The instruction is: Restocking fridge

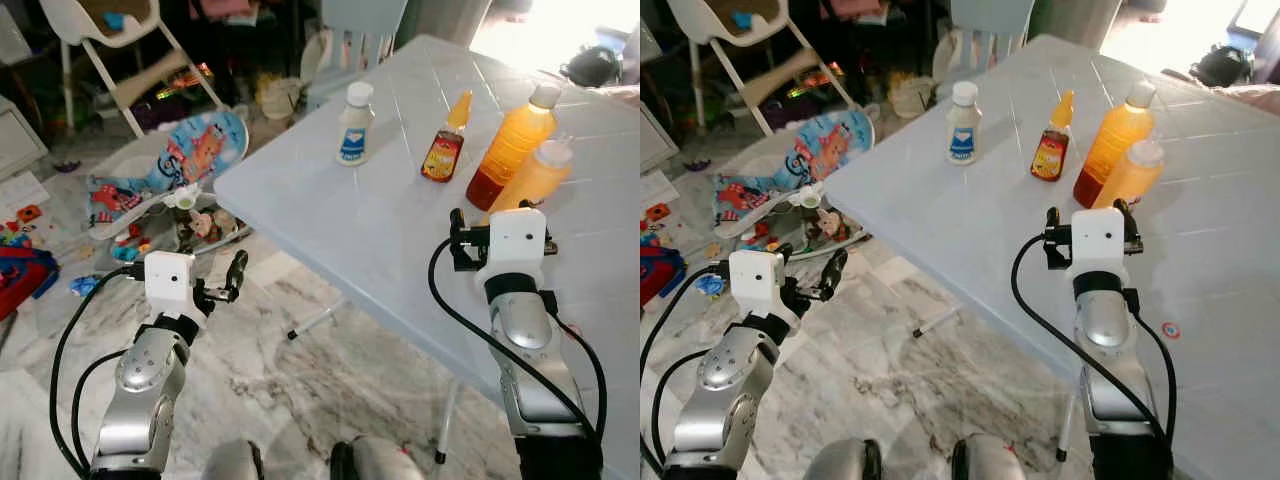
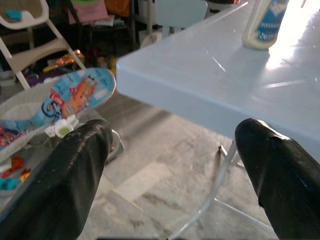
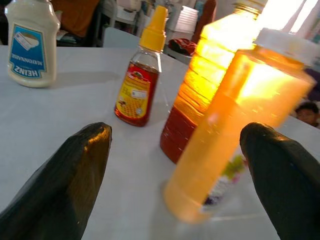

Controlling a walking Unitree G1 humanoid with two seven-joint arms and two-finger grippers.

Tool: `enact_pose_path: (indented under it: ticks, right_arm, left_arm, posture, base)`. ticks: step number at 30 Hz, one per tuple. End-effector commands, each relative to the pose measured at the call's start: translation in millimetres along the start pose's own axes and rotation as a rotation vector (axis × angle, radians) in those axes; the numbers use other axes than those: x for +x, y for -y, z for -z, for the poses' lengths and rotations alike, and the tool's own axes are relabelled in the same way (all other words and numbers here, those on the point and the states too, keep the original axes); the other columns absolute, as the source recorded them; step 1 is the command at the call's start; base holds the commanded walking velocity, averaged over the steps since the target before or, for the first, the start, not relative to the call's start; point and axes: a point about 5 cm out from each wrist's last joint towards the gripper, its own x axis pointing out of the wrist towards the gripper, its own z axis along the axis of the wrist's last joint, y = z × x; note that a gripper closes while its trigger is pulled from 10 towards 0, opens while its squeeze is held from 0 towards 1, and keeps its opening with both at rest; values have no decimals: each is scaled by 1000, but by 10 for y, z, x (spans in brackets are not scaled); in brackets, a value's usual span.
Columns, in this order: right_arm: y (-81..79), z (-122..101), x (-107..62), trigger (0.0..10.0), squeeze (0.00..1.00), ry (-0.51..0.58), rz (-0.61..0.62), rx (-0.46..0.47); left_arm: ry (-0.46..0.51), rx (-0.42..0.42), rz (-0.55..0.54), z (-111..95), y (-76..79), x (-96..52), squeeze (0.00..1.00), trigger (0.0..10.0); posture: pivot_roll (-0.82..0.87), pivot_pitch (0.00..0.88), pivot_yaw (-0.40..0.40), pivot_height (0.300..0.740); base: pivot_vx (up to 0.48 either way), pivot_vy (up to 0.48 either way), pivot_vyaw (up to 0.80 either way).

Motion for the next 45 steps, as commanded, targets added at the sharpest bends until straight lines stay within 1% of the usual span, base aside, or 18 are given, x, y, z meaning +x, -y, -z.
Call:
enact_pose_path:
  ticks: [1, 5, 6, 14, 16, 21, 25, 26, 28, 29, 33, 39, 45]
  right_arm:
    - [54, -10, 21, 10000, 0, 6, 25, -14]
    - [40, -14, 1, 10000, 0, 7, 30, -17]
    - [56, 6, -31, 10000, 0, -7, 50, -8]
    - [69, 55, -94, 10000, 0, -26, 57, -15]
    - [68, 47, -95, 10000, 0, -25, 55, -15]
    - [89, 24, -83, 10000, 0, -16, 65, -28]
    - [150, -12, -19, 10000, 0, 3, 85, -43]
    - [159, -38, 29, 10000, 0, 17, 79, -29]
    - [159, -38, 29, 10000, 0, 17, 79, -29]
    - [148, -64, 67, 10000, 0, 33, 59, -20]
    - [93, -123, 131, 10000, 0, 66, 2, -3]
    - [70, -207, 267, 10000, 0, 104, -38, 32]
    - [62, -213, 294, 10000, 0, 113, -49, 38]
  left_arm:
    - [9, 3, 5, -23, 7, -10, 0, 10000]
    - [9, 4, 4, -27, -7, -10, 0, 10000]
    - [9, 4, 3, -29, -16, -10, 0, 10000]
    - [16, 2, 4, -39, -7, 7, 0, 10000]
    - [16, -8, -10, -43, -14, 33, 0, 10000]
    - [19, -11, -7, -50, -12, 44, 0, 10000]
    - [19, -12, -6, -51, -9, 41, 0, 10000]
    - [18, -11, -8, -46, -7, 35, 0, 10000]
    - [18, -11, -8, -46, -7, 35, 0, 10000]
    - [19, -6, -13, -47, -10, 35, 0, 10000]
    - [28, 4, -32, -65, -30, 48, 0, 10000]
    - [31, 17, -49, -77, -58, 57, 0, 10000]
    - [30, 19, -43, -80, -46, 63, 0, 10000]
  posture:
    - [-34, 128, -20, 740]
    - [-34, 130, -20, 740]
    - [-35, 132, -20, 740]
    - [-48, 136, -14, 740]
    - [-49, 136, -15, 740]
    - [-50, 135, -15, 740]
    - [-48, 136, -15, 740]
    - [-46, 136, -13, 740]
    - [-46, 136, -13, 740]
    - [-44, 135, -13, 740]
    - [-39, 138, -10, 740]
    - [-34, 139, -3, 740]
    - [-32, 138, -2, 740]
  base:
    - [0, 0, 0]
    - [0, 0, 0]
    - [0, 0, -800]
    - [0, 0, -800]
    - [0, 0, -800]
    - [0, 0, -800]
    - [0, 0, -800]
    - [0, 0, -800]
    - [0, 0, -800]
    - [0, 0, 0]
    - [0, 0, 0]
    - [0, 0, 0]
    - [0, 0, 0]
